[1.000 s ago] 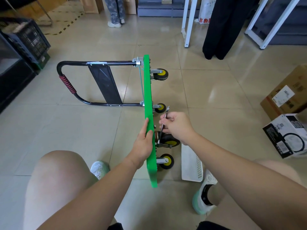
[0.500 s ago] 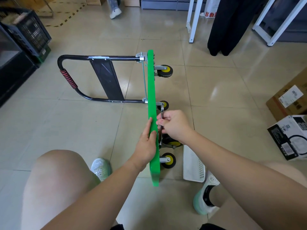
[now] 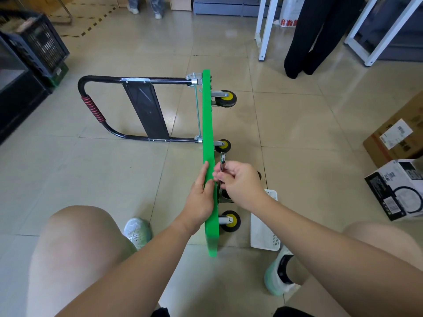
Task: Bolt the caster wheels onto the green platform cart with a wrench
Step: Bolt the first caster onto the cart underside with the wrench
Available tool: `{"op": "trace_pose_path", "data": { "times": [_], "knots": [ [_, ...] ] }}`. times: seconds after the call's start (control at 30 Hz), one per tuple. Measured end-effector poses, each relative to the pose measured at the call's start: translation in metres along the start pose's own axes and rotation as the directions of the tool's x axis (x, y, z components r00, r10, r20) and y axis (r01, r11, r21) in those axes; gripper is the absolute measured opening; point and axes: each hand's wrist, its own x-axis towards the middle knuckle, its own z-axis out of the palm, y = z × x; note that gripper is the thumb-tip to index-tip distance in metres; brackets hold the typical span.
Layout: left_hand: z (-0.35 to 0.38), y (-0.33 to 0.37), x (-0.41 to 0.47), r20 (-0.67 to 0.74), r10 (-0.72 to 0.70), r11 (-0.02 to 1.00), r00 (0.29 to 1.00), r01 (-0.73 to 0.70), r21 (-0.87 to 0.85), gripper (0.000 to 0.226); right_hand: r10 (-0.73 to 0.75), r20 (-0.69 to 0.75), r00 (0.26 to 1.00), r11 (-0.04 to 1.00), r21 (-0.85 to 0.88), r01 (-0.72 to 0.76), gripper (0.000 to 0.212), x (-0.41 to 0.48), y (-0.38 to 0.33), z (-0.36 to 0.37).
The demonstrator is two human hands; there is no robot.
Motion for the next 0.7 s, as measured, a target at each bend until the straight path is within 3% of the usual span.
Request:
{"op": "trace_pose_path", "data": {
  "times": [0.23,0.3,0.5,0.6,0.7],
  "knots": [
    [-0.001,-0.001,0.001,-0.021,-0.017,0.999,1.000,0.018,0.027,0.051,-0.089,-0.099,0.991,0.996,0.020,0.092,0.039,-0.058,0.020,0.006],
    [-0.001,0.001,-0.001,-0.034,-0.005,0.999,0.999,0.006,0.039,0.052,-0.161,-0.116,0.980,0.987,0.010,0.163,0.032,-0.072,0.033,0.010],
    [0.000,-0.001,-0.002,-0.041,0.019,0.998,0.999,-0.016,0.066,0.052,-0.504,-0.027,0.863,0.814,-0.347,0.465,0.046,-0.101,0.083,0.016],
    [0.001,0.000,-0.003,-0.039,0.007,0.998,0.999,-0.004,0.065,0.052,-0.556,-0.065,0.829,0.787,-0.361,0.500,0.033,-0.103,0.079,0.014],
    [0.000,0.001,-0.003,-0.044,-0.002,0.998,0.999,0.005,0.063,0.051,-0.492,-0.192,0.849,0.859,-0.263,0.439,0.033,-0.100,0.058,0.009]
  ]
}}
